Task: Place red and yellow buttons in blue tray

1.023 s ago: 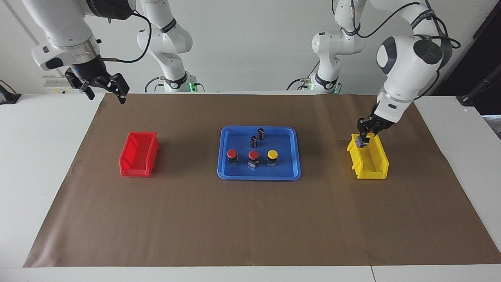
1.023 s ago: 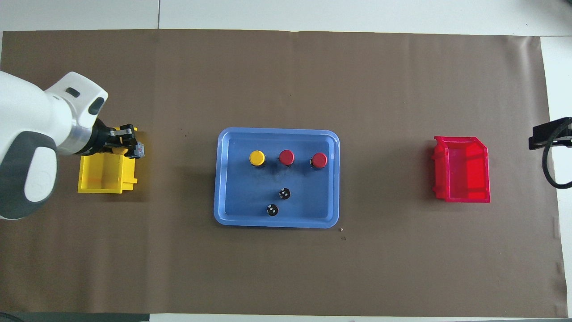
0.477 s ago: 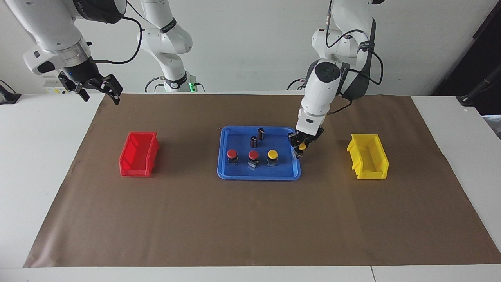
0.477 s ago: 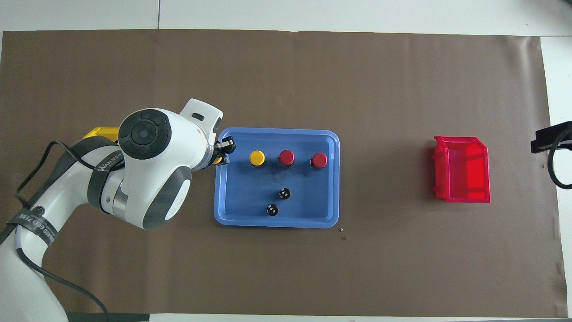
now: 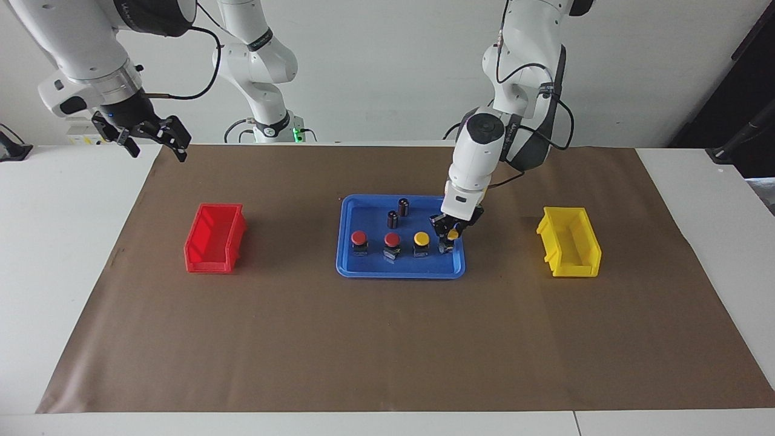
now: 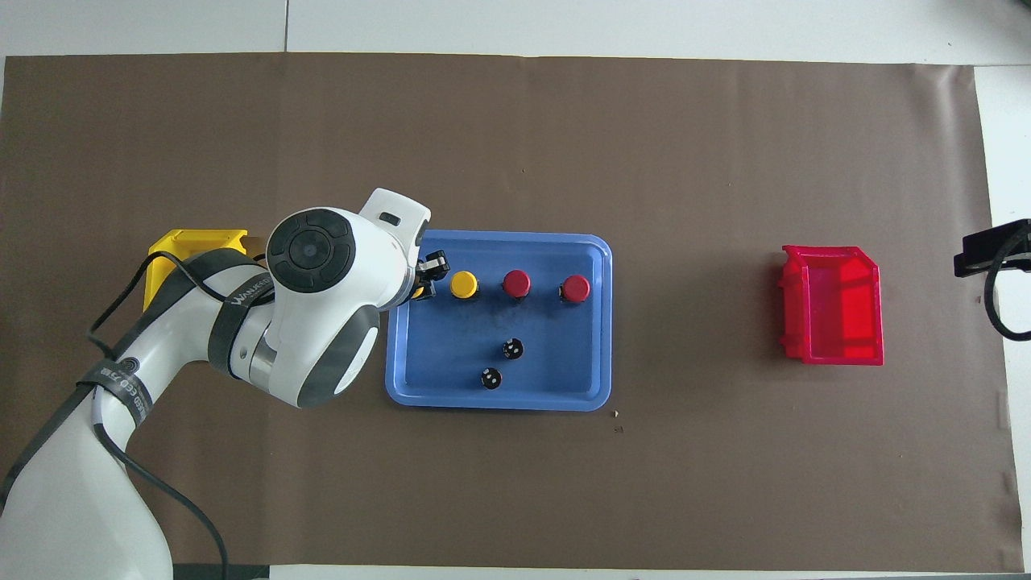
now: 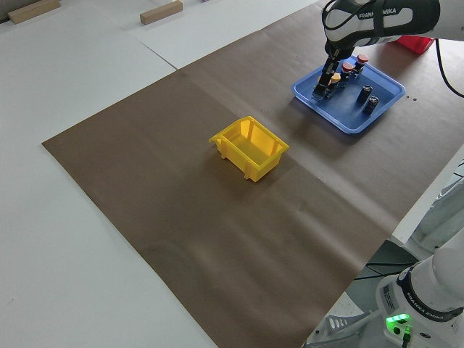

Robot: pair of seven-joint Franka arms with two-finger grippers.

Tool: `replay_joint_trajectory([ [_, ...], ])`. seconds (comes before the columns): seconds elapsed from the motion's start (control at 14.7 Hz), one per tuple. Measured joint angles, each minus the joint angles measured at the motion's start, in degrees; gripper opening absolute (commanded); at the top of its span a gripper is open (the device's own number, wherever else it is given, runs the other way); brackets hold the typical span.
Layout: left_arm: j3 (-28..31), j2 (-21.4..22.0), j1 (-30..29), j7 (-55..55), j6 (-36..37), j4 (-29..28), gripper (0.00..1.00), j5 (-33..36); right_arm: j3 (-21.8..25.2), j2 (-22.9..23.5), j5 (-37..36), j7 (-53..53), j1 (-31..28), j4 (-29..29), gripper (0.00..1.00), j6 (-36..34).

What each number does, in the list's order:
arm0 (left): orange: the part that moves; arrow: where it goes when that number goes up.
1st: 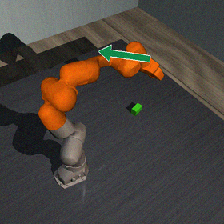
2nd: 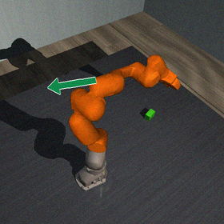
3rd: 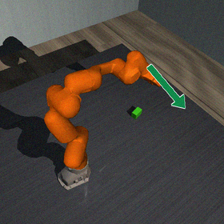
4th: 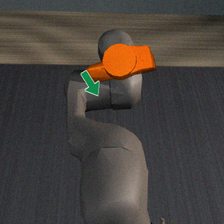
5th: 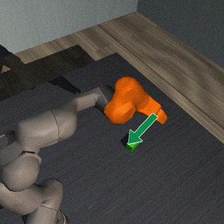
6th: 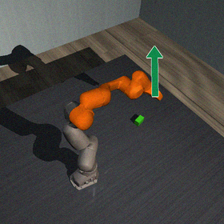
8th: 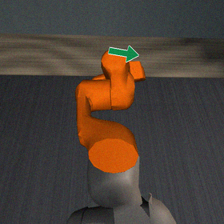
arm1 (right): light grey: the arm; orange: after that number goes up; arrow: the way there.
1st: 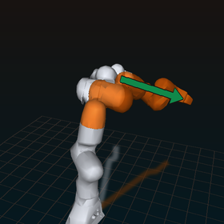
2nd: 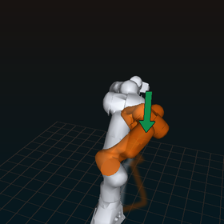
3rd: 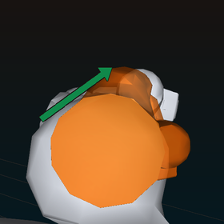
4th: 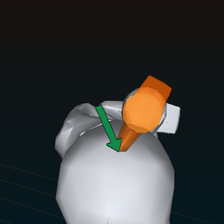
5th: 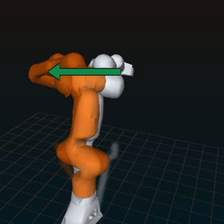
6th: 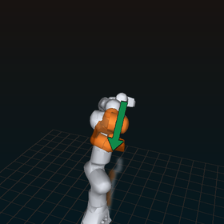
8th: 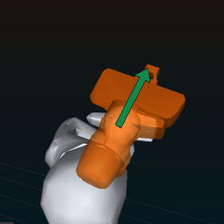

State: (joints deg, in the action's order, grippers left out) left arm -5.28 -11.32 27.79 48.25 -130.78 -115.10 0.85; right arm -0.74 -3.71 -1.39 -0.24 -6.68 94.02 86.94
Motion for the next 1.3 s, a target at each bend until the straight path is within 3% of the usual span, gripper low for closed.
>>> replay_joint_trajectory([
  [0.07,0.0,-0.6,0.0,0.0,-0.5,0.0,0.56,0.3,0.0,-0.1,0.7,0.0,-0.1,0.3,1.00,0.4],
  [0.14,0.1,-1.2,0.0,0.0,-1.0,0.0,0.77,0.4,0.0,-0.2,1.0,0.0,-0.3,0.5,1.00,0.8],
  [0.2,0.1,-1.6,0.0,0.0,-1.3,0.0,0.84,0.4,0.0,-0.2,1.1,0.0,-0.5,0.6,1.00,1.0],
  [0.48,0.1,-1.7,0.1,-0.2,0.2,0.7,1.00,0.8,0.1,-0.3,1.2,0.7,-0.5,0.8,1.00,0.9],
  [0.82,0.9,1.0,-0.5,-10.2,14.0,6.8,1.00,1.6,-0.1,-0.5,1.2,0.8,-0.5,0.8,1.00,0.9],
  [1.3,1.9,12.5,-11.6,-29.1,30.7,10.2,1.00,1.2,-0.1,-0.5,1.2,0.8,-0.5,0.8,1.00,0.6],
])
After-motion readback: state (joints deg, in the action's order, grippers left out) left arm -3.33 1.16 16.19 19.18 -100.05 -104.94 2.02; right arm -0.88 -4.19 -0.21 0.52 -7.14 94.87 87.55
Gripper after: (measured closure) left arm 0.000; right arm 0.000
